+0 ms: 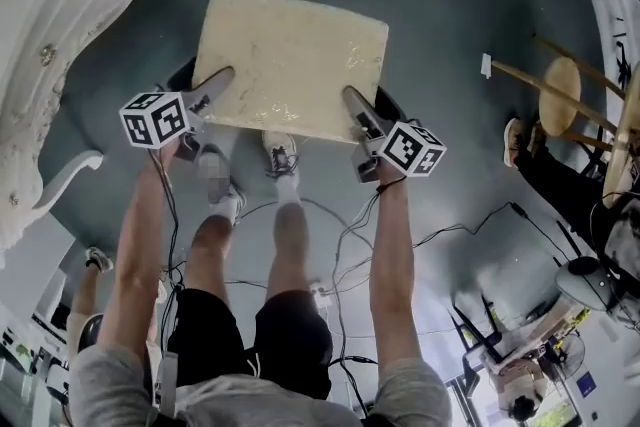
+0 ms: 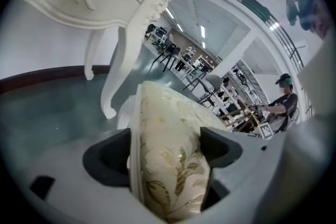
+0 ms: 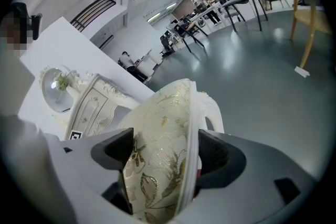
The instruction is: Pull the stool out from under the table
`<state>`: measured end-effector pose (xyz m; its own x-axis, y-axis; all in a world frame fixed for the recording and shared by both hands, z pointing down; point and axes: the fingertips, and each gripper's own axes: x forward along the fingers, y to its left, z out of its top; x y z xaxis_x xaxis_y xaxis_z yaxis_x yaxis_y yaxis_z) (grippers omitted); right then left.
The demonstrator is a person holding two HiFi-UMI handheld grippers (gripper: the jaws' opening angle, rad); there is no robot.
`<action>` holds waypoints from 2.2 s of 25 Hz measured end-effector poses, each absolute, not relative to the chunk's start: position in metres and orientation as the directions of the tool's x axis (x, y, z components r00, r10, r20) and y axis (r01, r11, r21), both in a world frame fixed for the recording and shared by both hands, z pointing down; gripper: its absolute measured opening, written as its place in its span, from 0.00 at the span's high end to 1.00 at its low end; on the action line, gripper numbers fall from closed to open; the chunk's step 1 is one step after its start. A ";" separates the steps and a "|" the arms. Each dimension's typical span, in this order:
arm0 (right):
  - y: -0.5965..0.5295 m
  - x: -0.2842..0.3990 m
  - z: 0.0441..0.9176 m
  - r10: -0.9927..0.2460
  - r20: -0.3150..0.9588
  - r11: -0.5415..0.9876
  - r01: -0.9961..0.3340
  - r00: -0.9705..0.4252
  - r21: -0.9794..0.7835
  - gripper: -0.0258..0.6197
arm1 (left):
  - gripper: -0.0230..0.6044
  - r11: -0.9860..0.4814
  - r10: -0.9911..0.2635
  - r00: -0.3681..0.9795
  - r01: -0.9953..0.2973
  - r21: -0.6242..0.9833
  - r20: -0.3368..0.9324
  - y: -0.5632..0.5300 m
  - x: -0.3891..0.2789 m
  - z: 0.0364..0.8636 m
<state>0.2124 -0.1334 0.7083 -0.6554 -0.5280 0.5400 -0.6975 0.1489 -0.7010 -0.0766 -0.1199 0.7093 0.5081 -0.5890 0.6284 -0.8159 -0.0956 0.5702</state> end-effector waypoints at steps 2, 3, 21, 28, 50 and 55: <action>-0.130 0.233 0.711 -0.550 0.541 0.121 -0.701 -0.636 -0.702 0.34 | 0.30 -0.127 -0.570 0.528 -0.813 0.568 0.629 -0.127 -0.056 0.711; -0.128 0.243 0.713 -0.561 0.541 0.108 -0.703 -0.627 -0.703 0.34 | 0.30 -0.142 -0.561 0.538 -0.812 0.567 0.629 -0.131 -0.046 0.713; -0.092 0.328 0.777 -0.655 0.560 -0.064 -0.702 -0.507 -0.710 0.34 | 0.30 -0.285 -0.434 0.617 -0.786 0.549 0.657 -0.151 0.045 0.773; -0.075 0.323 0.781 -0.661 0.556 -0.049 -0.711 -0.503 -0.702 0.34 | 0.30 -0.287 -0.445 0.614 -0.787 0.546 0.652 -0.137 0.044 0.776; -0.016 0.305 0.799 -0.666 0.566 -0.032 -0.739 -0.486 -0.673 0.34 | 0.30 -0.284 -0.411 0.615 -0.788 0.546 0.673 -0.076 0.030 0.797; -0.016 0.311 0.791 -0.654 0.625 -0.042 -0.804 -0.426 -0.593 0.34 | 0.30 -0.310 -0.431 0.562 -0.827 0.469 0.705 -0.078 0.028 0.784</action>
